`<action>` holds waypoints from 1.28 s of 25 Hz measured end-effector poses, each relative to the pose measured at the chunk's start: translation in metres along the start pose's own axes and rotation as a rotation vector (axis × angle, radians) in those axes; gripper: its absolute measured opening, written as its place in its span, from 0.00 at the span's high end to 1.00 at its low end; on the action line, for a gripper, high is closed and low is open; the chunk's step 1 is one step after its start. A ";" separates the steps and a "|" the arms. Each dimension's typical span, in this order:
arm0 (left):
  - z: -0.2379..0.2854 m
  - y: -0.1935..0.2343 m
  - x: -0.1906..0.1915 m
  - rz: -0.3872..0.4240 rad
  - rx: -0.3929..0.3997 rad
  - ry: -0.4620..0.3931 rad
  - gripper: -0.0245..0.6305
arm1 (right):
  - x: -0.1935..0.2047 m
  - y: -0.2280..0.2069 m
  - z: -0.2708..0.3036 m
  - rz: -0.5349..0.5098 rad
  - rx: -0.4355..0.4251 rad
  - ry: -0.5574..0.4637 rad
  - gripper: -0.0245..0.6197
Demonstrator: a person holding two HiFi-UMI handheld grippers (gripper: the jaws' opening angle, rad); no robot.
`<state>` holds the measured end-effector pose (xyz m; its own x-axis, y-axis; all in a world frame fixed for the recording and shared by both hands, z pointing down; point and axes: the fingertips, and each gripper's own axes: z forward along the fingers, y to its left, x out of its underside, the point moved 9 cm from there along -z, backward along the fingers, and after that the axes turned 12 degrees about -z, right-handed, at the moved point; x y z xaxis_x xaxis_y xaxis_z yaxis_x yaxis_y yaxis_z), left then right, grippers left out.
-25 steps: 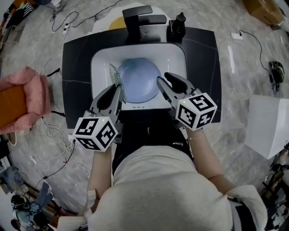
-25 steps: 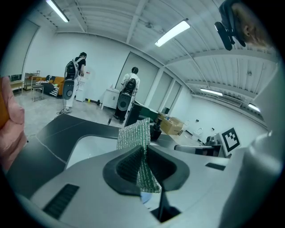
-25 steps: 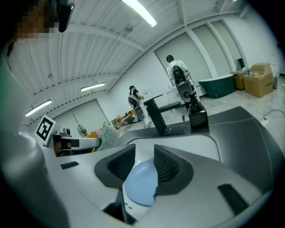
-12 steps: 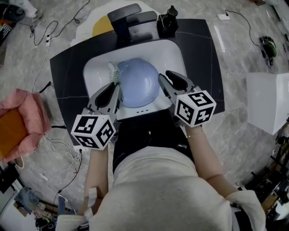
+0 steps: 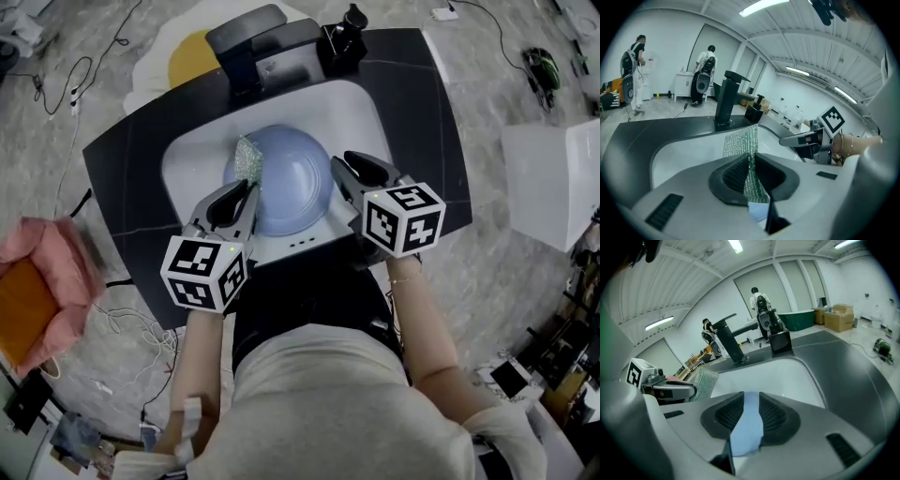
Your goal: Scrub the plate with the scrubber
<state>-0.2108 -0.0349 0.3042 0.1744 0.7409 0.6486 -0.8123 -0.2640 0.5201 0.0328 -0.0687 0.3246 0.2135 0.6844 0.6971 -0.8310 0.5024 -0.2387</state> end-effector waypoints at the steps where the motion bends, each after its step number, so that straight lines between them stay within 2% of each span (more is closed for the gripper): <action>1: 0.004 0.002 0.001 0.012 0.004 0.017 0.88 | 0.001 -0.001 0.003 0.001 0.006 0.020 0.80; 5: 0.019 0.009 0.005 0.070 0.017 0.080 0.88 | 0.007 -0.006 0.018 0.016 0.010 0.100 0.78; 9: 0.037 0.015 0.015 0.119 0.037 0.148 0.88 | 0.021 -0.012 0.037 0.050 0.014 0.178 0.80; 13: 0.053 0.023 0.026 0.126 0.053 0.212 0.88 | 0.032 -0.019 0.050 0.078 0.017 0.212 0.78; 19: 0.070 0.034 0.037 0.136 0.014 0.298 0.88 | 0.040 -0.027 0.061 0.115 0.033 0.246 0.72; 28: 0.087 0.037 0.048 0.208 0.000 0.385 0.88 | 0.052 -0.034 0.087 0.122 0.005 0.330 0.70; 32: 0.092 0.039 0.052 0.226 -0.008 0.415 0.88 | 0.059 -0.039 0.095 0.134 0.018 0.379 0.75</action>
<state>-0.1819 -0.0634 0.4094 -0.2435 0.8499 0.4673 -0.8086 -0.4440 0.3861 0.0289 -0.0980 0.4391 0.2740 0.8914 0.3611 -0.8727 0.3882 -0.2960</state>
